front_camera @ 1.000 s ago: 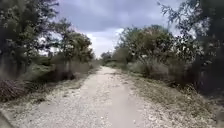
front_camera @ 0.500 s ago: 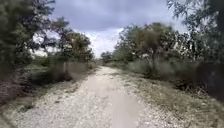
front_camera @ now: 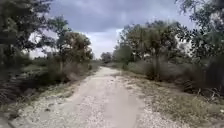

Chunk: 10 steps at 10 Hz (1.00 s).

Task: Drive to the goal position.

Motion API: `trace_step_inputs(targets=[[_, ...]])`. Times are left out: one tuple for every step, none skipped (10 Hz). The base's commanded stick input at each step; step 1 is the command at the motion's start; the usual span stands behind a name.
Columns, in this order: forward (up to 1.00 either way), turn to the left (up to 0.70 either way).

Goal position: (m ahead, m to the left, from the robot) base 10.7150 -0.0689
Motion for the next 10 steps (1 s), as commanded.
trace_step_inputs(targets=[[0.50,0.01],[0.50,0.01],[0.50,0.01],[0.50,0.01],[0.50,0.01],[0.50,0.01],[0.50,0.01],[0.50,0.01],[0.50,0.01],[0.50,0.01]])
